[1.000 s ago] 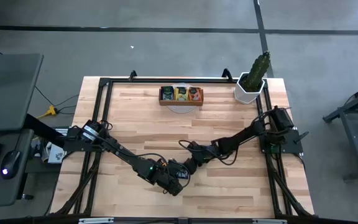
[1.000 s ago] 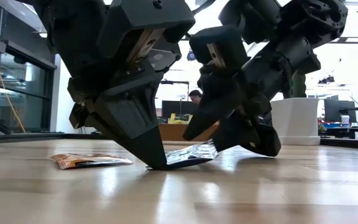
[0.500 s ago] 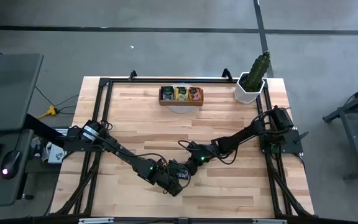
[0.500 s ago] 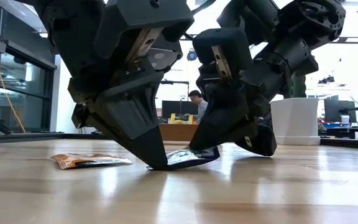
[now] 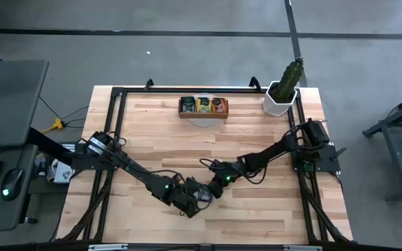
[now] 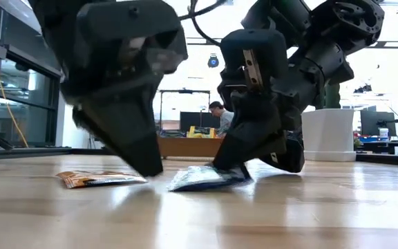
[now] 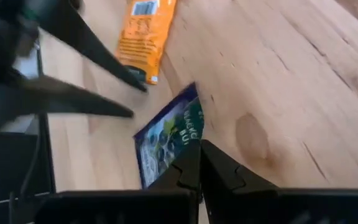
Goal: Pick & Place Tea
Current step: Put the purple tea bag in the left compartment of the organizer
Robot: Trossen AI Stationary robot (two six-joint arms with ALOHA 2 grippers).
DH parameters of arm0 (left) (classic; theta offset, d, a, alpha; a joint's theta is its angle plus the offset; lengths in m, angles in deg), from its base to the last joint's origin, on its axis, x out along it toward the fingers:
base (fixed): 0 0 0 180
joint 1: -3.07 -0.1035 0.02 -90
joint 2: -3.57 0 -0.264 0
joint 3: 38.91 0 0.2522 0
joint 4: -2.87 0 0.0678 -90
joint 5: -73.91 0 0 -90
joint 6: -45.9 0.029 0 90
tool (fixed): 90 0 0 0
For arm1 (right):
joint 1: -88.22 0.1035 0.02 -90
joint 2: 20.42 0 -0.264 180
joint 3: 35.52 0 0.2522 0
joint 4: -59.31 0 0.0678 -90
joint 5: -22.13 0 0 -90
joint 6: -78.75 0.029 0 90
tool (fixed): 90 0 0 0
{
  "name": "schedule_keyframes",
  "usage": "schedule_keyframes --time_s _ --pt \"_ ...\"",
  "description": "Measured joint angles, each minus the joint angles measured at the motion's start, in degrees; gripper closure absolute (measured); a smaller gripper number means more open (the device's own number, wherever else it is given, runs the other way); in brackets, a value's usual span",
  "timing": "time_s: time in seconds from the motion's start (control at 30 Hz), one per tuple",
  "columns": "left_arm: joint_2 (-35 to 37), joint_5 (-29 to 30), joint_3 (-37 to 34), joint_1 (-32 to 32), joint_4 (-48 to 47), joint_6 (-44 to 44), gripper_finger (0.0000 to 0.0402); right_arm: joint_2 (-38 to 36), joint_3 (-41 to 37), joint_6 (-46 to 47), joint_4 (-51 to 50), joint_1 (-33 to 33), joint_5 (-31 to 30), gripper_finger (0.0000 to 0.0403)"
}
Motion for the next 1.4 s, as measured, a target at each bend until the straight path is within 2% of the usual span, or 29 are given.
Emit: schedule_keyframes --time_s 0.23,0.43,0.7,1.0,1.07,1.23,1.4 --pt "5.36 4.14 0.29 -0.01 -11.35 0.02 0.0274 -2.37 -0.02 -5.28 -2.69 -0.30 -0.38 0.0402" --pt "10.40 7.44 0.28 -0.05 -18.20 0.63 0.0268 -9.16 0.04 -15.48 -9.01 -1.10 -2.37 0.0403" --pt "16.64 7.15 0.25 -5.17 -17.36 15.44 0.0268 -21.70 0.06 -29.39 -19.17 -3.88 -8.28 0.0403" --pt "23.71 -3.17 0.29 -16.36 -8.79 45.32 0.0268 -36.20 0.10 -37.34 -30.31 -6.17 -16.64 0.0403" --pt "24.93 -7.17 0.31 -18.79 -5.40 51.29 0.0268 -39.18 0.10 -37.58 -32.60 -6.27 -18.30 0.0403" --pt "26.78 -14.97 0.42 -26.25 -2.02 58.81 0.0268 -44.71 0.14 -39.81 -34.38 -6.25 -20.96 0.0403" --pt "26.81 -27.43 0.37 -35.43 4.99 63.01 0.0268 -45.99 3.84 -42.27 -36.27 -6.25 -22.55 0.0403"
